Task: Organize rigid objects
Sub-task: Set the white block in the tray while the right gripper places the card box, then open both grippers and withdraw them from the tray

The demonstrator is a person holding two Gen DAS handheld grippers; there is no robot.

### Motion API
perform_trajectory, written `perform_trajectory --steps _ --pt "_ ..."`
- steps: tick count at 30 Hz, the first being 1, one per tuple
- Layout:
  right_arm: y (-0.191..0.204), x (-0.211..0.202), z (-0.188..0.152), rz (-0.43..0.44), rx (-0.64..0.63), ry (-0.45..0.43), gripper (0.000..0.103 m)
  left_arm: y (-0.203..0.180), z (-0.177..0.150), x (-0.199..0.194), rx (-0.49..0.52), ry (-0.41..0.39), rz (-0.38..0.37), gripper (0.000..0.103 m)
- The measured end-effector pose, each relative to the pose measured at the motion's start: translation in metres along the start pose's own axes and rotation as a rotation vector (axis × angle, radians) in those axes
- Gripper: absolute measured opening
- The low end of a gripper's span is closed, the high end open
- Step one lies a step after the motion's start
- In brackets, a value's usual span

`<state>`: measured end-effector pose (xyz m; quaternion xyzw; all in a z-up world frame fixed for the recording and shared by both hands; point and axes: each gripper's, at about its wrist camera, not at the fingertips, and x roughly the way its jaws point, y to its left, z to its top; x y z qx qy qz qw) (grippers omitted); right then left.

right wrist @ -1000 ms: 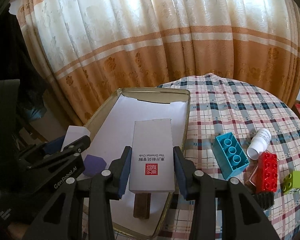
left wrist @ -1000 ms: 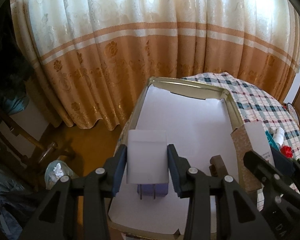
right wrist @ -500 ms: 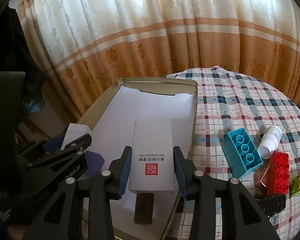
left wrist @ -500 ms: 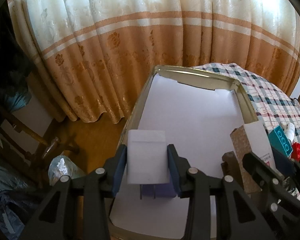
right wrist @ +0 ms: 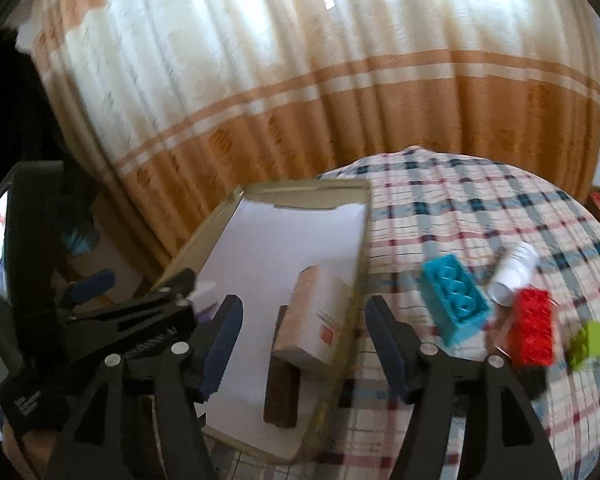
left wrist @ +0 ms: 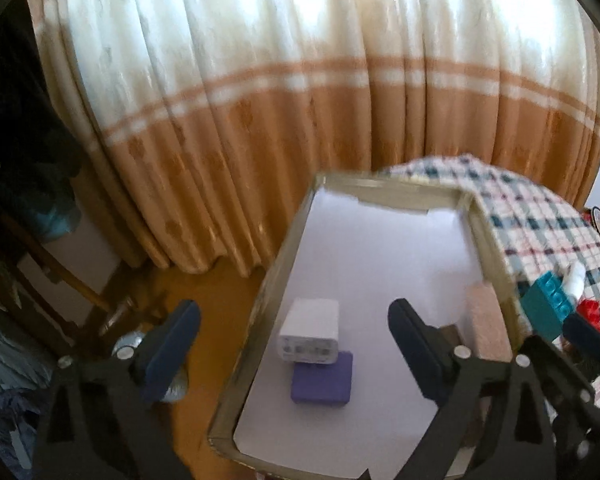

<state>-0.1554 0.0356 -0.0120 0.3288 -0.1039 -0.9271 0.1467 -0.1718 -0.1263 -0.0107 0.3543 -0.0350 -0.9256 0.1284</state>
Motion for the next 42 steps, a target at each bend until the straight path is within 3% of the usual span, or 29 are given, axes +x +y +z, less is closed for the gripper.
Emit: perform_trajectory --steps 6,22,42 --pt "-0.021 -0.036 -0.007 -0.063 0.061 -0.067 0.069 -0.011 0.003 -0.029 0.001 -0.055 -0.067 0.102" --pt "-0.062 -0.089 -0.027 -0.160 0.091 -0.121 0.070 -0.057 -0.012 -0.068 0.078 -0.075 -0.148 0.102" --pt "-0.124 -0.124 -0.048 -0.268 0.198 -0.128 0.070 -0.123 -0.034 -0.091 0.224 -0.061 -0.166 0.102"
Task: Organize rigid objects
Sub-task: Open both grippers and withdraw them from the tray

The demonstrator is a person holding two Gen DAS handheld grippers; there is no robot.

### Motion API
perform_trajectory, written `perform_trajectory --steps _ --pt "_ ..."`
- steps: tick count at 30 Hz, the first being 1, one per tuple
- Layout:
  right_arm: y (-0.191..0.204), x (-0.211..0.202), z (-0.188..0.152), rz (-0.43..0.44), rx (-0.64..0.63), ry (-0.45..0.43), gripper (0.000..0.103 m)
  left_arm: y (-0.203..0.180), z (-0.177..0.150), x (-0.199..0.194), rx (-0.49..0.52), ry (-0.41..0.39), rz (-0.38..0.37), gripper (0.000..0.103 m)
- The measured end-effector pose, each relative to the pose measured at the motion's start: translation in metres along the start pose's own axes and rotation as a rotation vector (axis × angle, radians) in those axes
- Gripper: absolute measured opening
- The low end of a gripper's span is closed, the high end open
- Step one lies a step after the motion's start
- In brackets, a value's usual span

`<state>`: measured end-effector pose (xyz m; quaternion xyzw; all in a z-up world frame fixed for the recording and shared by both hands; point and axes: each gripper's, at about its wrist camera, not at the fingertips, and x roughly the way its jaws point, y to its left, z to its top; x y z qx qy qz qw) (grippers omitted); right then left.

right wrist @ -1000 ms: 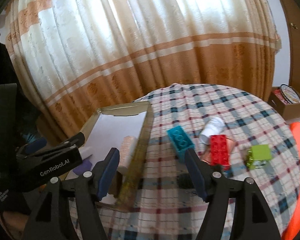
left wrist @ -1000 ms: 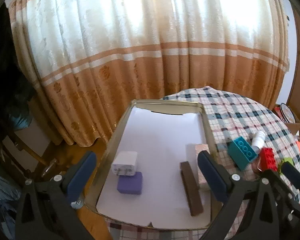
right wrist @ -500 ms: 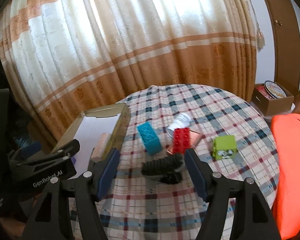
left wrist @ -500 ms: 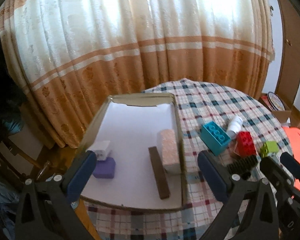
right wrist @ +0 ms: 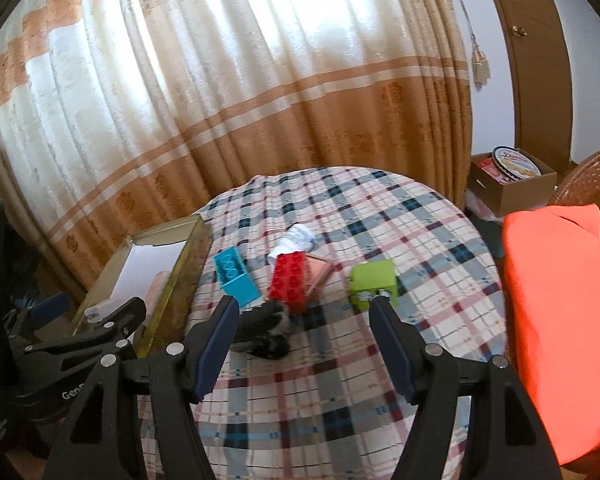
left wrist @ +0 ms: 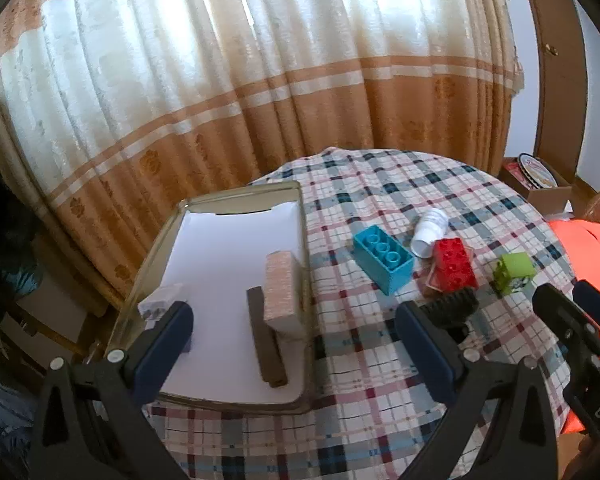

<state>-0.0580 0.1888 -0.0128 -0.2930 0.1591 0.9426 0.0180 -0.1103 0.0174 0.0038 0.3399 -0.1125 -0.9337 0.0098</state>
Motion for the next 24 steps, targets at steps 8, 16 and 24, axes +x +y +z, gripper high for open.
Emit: perform_trajectory --steps 8,16,24 --pt "-0.017 -0.003 0.001 -0.028 0.021 0.001 0.070 -0.019 0.002 0.000 0.029 0.018 -0.039 0.102" --pt "-0.034 -0.010 0.002 -0.061 0.045 -0.009 0.070 -0.044 0.004 -0.001 0.064 0.034 -0.106 0.102" --pt "-0.046 -0.012 0.004 -0.088 0.053 -0.013 0.070 -0.063 0.004 0.001 0.084 0.071 -0.153 0.102"
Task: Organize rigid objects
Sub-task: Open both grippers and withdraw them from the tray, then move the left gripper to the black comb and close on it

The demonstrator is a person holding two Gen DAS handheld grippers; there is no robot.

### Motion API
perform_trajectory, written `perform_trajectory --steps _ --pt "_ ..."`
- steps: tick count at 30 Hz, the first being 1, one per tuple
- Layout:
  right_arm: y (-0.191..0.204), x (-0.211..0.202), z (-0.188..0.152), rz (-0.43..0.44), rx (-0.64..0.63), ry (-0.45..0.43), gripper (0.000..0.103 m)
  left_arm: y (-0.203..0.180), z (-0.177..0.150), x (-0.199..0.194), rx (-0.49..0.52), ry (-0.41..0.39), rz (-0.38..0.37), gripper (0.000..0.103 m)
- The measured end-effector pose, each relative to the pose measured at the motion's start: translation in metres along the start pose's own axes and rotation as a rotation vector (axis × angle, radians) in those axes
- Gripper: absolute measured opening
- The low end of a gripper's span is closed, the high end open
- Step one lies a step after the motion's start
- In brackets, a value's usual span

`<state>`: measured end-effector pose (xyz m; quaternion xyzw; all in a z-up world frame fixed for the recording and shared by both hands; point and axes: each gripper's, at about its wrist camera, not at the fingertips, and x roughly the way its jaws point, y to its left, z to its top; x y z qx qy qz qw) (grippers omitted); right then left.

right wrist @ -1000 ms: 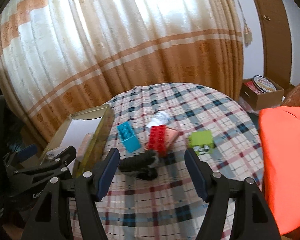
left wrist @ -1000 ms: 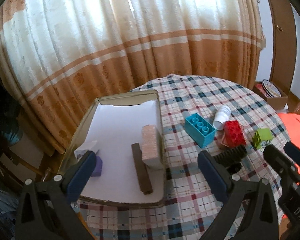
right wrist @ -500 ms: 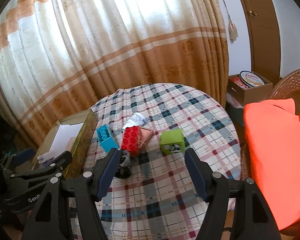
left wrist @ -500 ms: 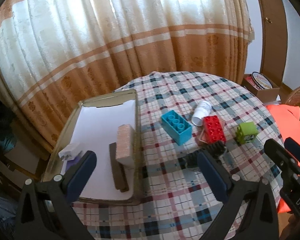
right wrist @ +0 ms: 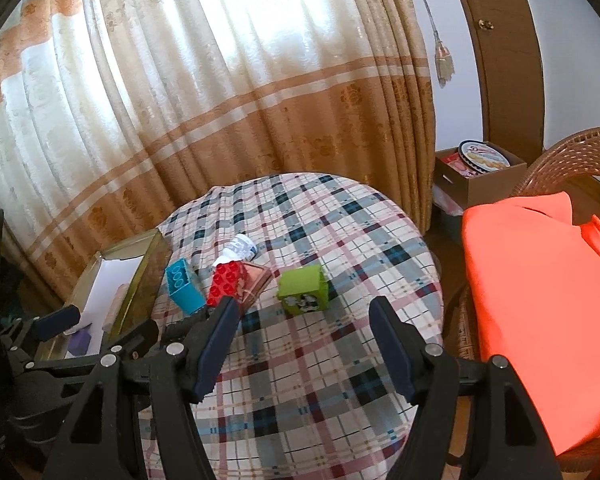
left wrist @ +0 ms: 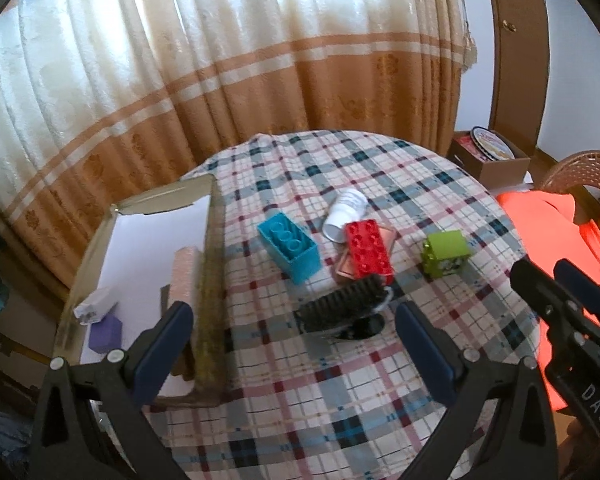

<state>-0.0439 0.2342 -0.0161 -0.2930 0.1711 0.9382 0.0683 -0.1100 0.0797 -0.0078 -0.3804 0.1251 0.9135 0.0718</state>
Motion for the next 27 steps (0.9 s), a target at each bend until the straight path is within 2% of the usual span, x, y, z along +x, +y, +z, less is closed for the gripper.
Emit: perform_trajectory --steps 6,11,19,27 --pt "-0.013 -0.002 0.002 -0.032 0.019 -0.002 0.070 -0.017 0.004 0.000 0.038 -0.015 0.002 0.102" --pt "-0.026 -0.005 0.004 -0.054 0.045 -0.011 0.070 -0.027 0.007 -0.007 0.066 -0.074 0.053 0.102" --pt "-0.039 0.001 0.000 -0.067 0.059 0.007 0.070 -0.033 -0.010 0.018 0.031 0.050 -0.042 0.102" --pt "-0.057 0.003 -0.004 -0.087 0.076 0.023 0.070 -0.083 -0.025 0.013 0.163 0.043 -0.099 0.102"
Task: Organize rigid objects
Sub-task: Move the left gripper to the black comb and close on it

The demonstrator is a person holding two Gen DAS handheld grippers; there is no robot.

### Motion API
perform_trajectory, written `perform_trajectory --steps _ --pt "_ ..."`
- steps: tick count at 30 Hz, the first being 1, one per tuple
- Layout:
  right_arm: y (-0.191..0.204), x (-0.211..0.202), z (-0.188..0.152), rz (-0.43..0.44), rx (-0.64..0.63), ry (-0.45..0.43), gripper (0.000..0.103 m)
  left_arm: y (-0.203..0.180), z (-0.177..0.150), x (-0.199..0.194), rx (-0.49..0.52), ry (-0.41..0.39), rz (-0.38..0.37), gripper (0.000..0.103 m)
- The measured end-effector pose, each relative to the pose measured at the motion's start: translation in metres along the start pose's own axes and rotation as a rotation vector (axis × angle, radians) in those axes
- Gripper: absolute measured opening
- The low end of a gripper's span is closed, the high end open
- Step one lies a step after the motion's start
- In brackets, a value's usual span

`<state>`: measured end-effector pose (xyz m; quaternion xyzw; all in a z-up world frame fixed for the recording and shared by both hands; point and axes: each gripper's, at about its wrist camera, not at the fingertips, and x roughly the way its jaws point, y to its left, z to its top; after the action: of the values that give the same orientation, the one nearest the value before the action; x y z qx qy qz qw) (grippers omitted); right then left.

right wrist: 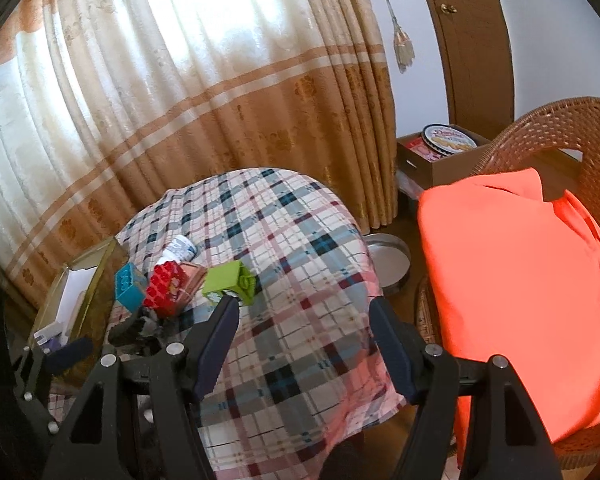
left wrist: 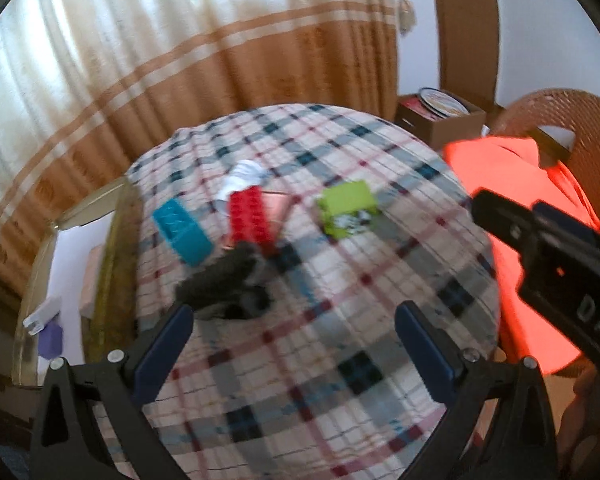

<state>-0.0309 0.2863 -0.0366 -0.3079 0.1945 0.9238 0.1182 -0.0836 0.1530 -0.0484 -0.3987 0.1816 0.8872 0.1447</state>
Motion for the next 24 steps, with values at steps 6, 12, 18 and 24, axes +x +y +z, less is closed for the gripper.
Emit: perform_trajectory --steps 6,12,18,24 --pt "-0.008 0.006 -0.001 0.002 0.011 0.014 0.070 0.002 -0.001 0.008 -0.007 0.023 0.019 0.102" --pt "-0.005 0.012 0.000 0.025 0.011 0.028 0.070 0.034 0.004 0.025 -0.102 0.051 0.050 0.102" --pt "-0.002 0.019 -0.001 0.046 0.008 0.051 0.070 0.060 0.007 0.044 -0.156 0.084 0.022 0.101" --pt "-0.002 0.027 -0.003 0.058 0.020 0.079 0.070 0.063 0.011 0.075 -0.193 0.171 -0.046 0.099"
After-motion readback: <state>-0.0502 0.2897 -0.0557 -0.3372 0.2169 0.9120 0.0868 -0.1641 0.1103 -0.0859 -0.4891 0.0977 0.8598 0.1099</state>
